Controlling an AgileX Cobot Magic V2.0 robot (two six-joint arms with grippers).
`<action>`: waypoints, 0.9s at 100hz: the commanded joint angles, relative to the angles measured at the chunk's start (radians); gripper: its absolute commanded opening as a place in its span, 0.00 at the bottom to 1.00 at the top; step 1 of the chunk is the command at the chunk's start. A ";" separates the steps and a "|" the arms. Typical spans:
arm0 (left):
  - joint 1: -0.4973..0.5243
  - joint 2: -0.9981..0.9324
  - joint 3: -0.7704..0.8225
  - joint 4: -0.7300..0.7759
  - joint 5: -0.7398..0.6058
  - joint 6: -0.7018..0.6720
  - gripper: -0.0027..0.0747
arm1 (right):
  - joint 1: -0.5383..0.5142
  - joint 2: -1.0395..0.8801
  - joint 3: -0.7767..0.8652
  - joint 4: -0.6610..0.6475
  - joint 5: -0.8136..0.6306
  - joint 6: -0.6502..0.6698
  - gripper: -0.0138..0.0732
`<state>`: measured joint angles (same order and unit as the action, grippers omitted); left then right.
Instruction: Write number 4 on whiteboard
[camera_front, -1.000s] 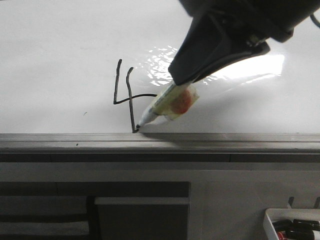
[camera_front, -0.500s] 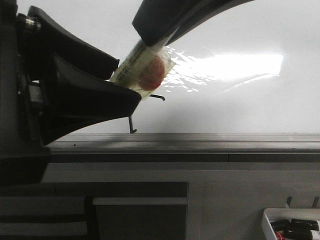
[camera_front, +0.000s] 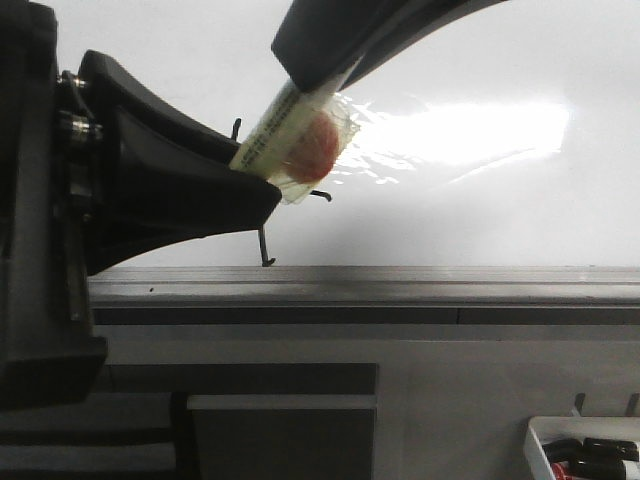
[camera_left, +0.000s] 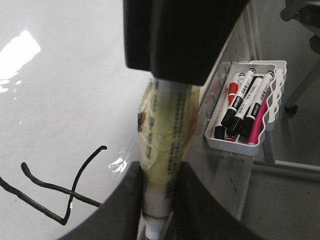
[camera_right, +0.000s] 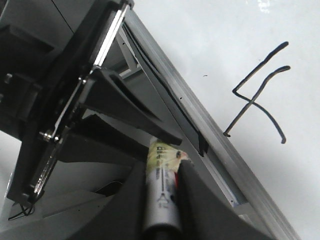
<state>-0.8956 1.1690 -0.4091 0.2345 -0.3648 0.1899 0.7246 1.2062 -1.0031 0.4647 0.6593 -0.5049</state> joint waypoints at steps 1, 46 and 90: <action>-0.005 -0.015 -0.033 -0.034 -0.090 -0.022 0.01 | 0.001 -0.029 -0.030 0.030 -0.055 -0.013 0.09; 0.013 -0.082 -0.033 -0.600 -0.019 -0.022 0.01 | -0.020 -0.045 -0.030 -0.064 -0.201 -0.013 0.86; 0.305 -0.132 -0.099 -0.971 0.350 -0.022 0.01 | -0.050 -0.061 -0.030 -0.056 -0.199 -0.009 0.82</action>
<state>-0.6337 1.0388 -0.4569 -0.7048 -0.0242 0.1778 0.6802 1.1753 -1.0031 0.3931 0.5249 -0.5049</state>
